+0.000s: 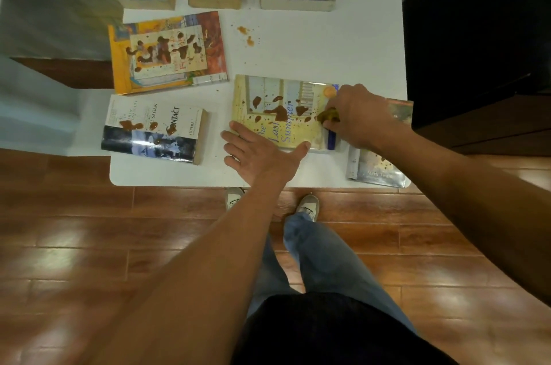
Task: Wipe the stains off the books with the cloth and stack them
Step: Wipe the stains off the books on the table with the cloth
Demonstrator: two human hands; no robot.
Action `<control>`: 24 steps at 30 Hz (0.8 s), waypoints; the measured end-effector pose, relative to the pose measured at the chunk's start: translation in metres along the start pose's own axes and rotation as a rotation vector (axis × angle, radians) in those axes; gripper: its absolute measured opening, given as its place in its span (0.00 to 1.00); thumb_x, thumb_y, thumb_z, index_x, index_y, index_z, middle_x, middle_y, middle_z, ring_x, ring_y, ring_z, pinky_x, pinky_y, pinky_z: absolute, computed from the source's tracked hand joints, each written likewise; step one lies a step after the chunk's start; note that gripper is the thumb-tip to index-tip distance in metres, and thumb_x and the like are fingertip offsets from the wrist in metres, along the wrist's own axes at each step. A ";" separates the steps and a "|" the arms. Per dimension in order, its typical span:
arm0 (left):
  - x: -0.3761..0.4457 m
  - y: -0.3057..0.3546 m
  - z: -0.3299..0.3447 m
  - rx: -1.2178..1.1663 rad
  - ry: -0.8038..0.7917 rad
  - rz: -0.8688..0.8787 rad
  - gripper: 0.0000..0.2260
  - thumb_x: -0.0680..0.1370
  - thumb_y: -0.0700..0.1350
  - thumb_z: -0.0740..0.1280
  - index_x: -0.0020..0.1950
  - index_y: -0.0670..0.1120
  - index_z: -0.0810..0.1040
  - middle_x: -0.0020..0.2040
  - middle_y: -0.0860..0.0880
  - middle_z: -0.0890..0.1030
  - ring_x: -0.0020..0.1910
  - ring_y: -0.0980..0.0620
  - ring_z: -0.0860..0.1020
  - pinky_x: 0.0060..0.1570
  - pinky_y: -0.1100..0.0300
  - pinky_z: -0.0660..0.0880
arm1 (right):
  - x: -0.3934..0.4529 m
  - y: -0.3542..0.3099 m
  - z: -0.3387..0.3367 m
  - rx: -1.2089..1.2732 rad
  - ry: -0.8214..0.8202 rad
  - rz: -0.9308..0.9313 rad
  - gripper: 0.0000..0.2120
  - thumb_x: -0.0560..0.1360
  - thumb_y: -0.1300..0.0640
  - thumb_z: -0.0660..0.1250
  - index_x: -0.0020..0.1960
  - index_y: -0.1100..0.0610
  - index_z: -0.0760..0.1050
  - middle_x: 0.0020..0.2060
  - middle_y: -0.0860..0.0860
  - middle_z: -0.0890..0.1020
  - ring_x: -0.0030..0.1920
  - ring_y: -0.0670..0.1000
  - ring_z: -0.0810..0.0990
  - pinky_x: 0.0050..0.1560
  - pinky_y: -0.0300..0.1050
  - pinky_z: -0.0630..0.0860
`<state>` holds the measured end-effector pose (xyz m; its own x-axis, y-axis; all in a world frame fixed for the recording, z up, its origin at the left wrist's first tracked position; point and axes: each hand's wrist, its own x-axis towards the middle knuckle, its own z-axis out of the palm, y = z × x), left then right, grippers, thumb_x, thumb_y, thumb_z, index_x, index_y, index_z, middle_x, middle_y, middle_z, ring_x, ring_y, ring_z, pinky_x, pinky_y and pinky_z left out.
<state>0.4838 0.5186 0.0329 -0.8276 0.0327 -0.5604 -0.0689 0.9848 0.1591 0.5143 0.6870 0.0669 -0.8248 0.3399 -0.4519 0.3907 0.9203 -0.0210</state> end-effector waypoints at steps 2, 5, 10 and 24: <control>0.000 0.001 -0.001 0.001 -0.006 0.002 0.66 0.65 0.76 0.69 0.79 0.37 0.34 0.81 0.36 0.42 0.80 0.37 0.48 0.76 0.43 0.49 | 0.002 -0.001 0.000 0.001 0.027 0.044 0.16 0.79 0.46 0.66 0.61 0.54 0.78 0.51 0.54 0.74 0.52 0.55 0.73 0.47 0.55 0.79; 0.000 0.002 -0.002 0.009 -0.010 -0.001 0.66 0.65 0.77 0.68 0.79 0.37 0.34 0.81 0.36 0.42 0.79 0.37 0.49 0.76 0.43 0.50 | 0.001 -0.002 0.002 -0.004 0.060 0.057 0.16 0.80 0.46 0.64 0.62 0.54 0.77 0.54 0.55 0.74 0.56 0.57 0.73 0.48 0.54 0.78; 0.001 0.000 -0.001 0.033 -0.013 -0.004 0.66 0.65 0.78 0.67 0.79 0.36 0.34 0.81 0.35 0.42 0.79 0.36 0.50 0.76 0.44 0.51 | 0.000 -0.001 0.004 -0.032 -0.020 -0.072 0.16 0.78 0.43 0.66 0.59 0.51 0.79 0.52 0.53 0.76 0.52 0.54 0.76 0.43 0.49 0.74; 0.002 -0.002 0.003 0.013 0.037 0.000 0.66 0.64 0.77 0.68 0.80 0.37 0.36 0.81 0.36 0.44 0.79 0.37 0.51 0.76 0.43 0.52 | 0.019 0.006 -0.007 0.076 -0.048 -0.121 0.10 0.76 0.47 0.69 0.54 0.50 0.82 0.48 0.50 0.79 0.50 0.54 0.77 0.40 0.48 0.73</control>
<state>0.4841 0.5173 0.0295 -0.8477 0.0266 -0.5298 -0.0620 0.9869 0.1488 0.4985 0.7006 0.0644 -0.8480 0.2156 -0.4842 0.3205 0.9362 -0.1445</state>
